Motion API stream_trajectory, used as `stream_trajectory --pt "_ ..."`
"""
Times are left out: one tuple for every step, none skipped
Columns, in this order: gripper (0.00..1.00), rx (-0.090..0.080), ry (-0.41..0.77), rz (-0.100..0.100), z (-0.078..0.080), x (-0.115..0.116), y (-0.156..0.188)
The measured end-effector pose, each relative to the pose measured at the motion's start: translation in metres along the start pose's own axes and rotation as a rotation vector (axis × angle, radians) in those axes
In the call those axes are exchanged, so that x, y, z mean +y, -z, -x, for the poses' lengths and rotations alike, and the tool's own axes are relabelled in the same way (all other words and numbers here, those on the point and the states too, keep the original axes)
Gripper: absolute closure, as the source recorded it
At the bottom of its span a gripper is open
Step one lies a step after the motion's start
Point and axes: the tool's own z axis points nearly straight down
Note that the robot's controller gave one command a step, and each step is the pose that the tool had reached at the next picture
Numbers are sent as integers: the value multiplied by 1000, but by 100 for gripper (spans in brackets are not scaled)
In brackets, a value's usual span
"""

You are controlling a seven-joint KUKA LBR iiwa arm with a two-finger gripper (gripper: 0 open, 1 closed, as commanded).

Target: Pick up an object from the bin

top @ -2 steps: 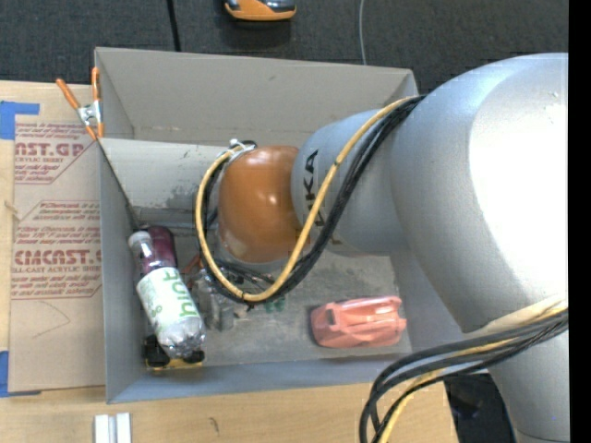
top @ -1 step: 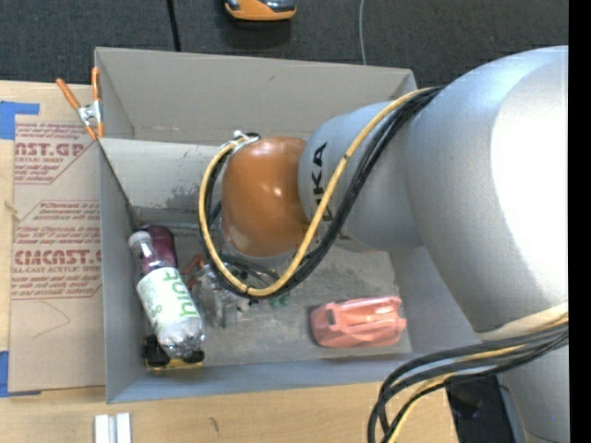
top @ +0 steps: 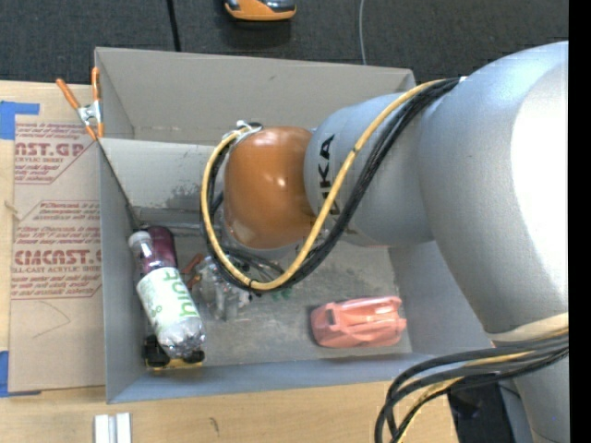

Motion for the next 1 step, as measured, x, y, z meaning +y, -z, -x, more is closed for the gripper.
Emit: stream_trajectory --pt "100 -2 0 0 0 0 11"
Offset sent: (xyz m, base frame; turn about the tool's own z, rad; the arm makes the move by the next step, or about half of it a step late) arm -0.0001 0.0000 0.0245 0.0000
